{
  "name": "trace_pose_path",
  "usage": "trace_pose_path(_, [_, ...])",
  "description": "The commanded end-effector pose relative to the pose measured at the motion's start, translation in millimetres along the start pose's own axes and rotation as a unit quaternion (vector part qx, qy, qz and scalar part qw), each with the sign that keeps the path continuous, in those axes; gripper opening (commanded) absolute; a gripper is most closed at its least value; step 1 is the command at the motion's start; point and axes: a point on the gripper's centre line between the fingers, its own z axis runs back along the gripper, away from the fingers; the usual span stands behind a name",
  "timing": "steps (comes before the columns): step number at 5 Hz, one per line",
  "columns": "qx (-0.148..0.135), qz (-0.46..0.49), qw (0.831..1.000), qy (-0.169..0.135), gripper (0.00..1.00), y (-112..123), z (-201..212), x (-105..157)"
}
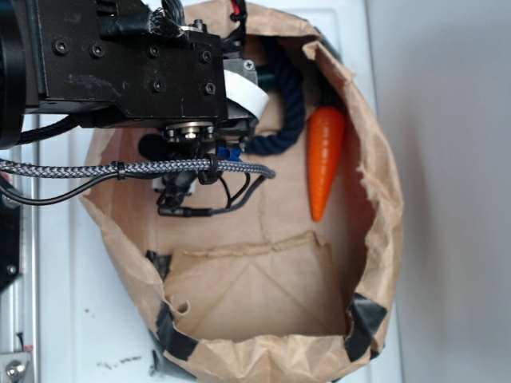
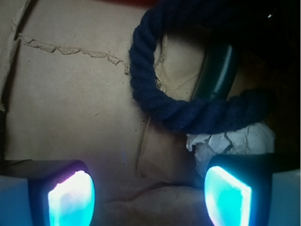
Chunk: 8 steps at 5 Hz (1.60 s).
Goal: Grab the white paper.
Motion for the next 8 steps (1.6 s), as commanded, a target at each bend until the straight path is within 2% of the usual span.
trace_pose_path(1, [0.012,0.012,1.000,-0.021,1.00,11.5,14.1,8.1])
trace_pose_path(2, [0.012,0.012,1.000,-0.021,1.00,11.5,14.1,8.1])
trace_pose_path(3, [0.016,0.027,1.000,0.004,1.00,22.3,-4.5,17.0])
trace_pose_path(4, [0.005,0.027,1.000,0.002,1.00,32.5,-2.1,14.7])
trace_pose_path(5, [0.012,0.043,0.999,-0.010,1.00,42.5,2.5,9.4])
trace_pose_path(6, [0.006,0.042,0.999,-0.013,1.00,48.6,11.1,-0.8])
trace_pose_path(7, [0.020,0.056,0.998,-0.008,1.00,54.1,19.3,-9.1])
trace_pose_path(8, [0.048,0.091,0.995,-0.012,1.00,60.2,11.9,-9.1])
